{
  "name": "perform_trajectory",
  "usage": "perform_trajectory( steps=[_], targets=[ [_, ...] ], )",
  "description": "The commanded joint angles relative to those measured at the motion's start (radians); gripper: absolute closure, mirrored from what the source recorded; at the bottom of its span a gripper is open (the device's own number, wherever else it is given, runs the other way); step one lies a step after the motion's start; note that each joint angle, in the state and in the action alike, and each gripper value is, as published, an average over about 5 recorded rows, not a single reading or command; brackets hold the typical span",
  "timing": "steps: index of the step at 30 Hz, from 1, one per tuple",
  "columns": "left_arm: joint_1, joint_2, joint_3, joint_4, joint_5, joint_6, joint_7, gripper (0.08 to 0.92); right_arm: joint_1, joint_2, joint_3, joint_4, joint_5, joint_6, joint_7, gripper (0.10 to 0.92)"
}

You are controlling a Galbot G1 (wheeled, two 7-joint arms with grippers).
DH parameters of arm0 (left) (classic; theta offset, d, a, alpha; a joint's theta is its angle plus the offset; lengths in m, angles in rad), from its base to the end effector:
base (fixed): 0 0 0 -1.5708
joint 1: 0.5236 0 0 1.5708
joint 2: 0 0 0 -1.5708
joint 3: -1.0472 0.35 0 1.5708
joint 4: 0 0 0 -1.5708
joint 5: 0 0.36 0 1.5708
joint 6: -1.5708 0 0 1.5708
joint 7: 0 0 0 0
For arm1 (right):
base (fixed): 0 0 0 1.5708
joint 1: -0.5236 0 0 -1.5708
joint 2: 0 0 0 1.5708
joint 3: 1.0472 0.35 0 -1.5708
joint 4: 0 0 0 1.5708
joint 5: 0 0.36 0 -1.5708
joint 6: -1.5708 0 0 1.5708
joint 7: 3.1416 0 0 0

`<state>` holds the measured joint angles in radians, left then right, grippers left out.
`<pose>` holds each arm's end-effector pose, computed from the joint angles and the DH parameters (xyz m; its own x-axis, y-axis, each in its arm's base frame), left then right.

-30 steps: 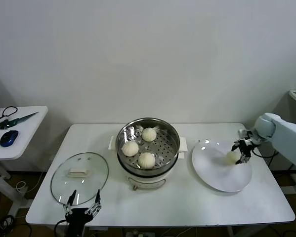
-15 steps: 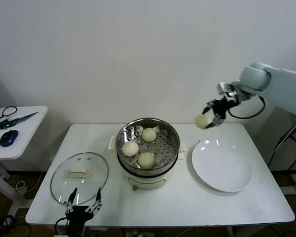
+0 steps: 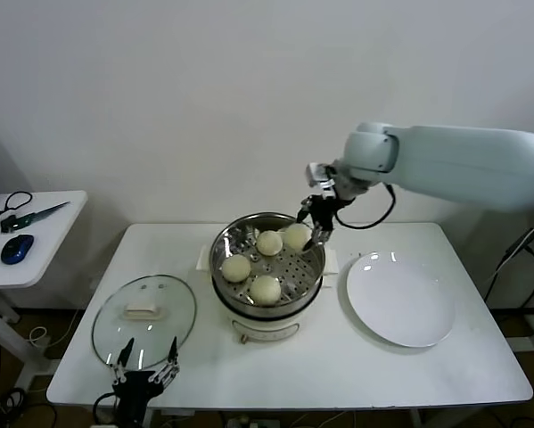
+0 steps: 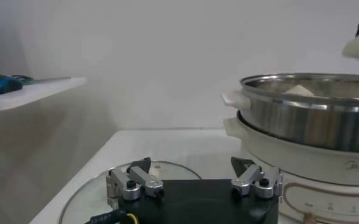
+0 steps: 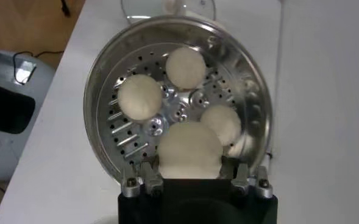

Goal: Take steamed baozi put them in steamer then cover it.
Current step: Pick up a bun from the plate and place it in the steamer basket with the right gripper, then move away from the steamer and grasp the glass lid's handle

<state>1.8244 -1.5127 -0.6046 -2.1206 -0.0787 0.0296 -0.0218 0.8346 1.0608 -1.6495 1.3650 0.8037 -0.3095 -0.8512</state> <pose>0.1058 0.0342 -0.3287 -0.9665 -0.0607 0.2495 -0.0557 0.9981 0.0269 0.5480 0.0467 -0.0336 -0.1597 -0.3010 0.9401 -0.9582 -0.1817 -0.2209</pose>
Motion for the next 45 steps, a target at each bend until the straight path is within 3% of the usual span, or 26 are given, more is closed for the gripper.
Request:
perform_trajectory(
  steps=[1,20,27,32,35,41,45],
  targets=[
    [0.001,-0.001,0.002,-0.002,-0.001,0.001,0.000,0.177,-0.137,0.084,-0.006,-0.066,-0.048,-0.036,0.041,0.338],
    [-0.006,0.006,0.000,0.010,-0.003,0.001,0.002,0.177,-0.177,0.108,0.007,-0.123,-0.100,-0.022,0.042,0.332],
    [-0.007,0.004,0.000,0.008,-0.002,0.002,0.001,0.177,-0.050,0.075,0.007,-0.113,-0.018,0.045,-0.047,0.215],
    [-0.007,0.005,-0.003,0.006,-0.002,0.006,0.000,0.177,0.021,-0.024,0.096,-0.122,0.078,0.080,-0.109,0.203],
    [-0.007,0.004,-0.001,0.002,-0.003,0.013,-0.003,0.177,-0.035,-0.119,0.261,-0.132,0.118,0.052,0.014,0.203],
    [-0.013,0.003,0.001,-0.010,-0.024,0.073,-0.022,0.177,-0.384,-0.310,0.764,-0.054,0.078,0.009,0.518,0.203],
    [-0.026,0.004,0.007,-0.016,-0.028,0.094,-0.023,0.177,-0.614,-0.439,1.045,0.032,0.061,-0.018,0.699,0.203]
  ],
)
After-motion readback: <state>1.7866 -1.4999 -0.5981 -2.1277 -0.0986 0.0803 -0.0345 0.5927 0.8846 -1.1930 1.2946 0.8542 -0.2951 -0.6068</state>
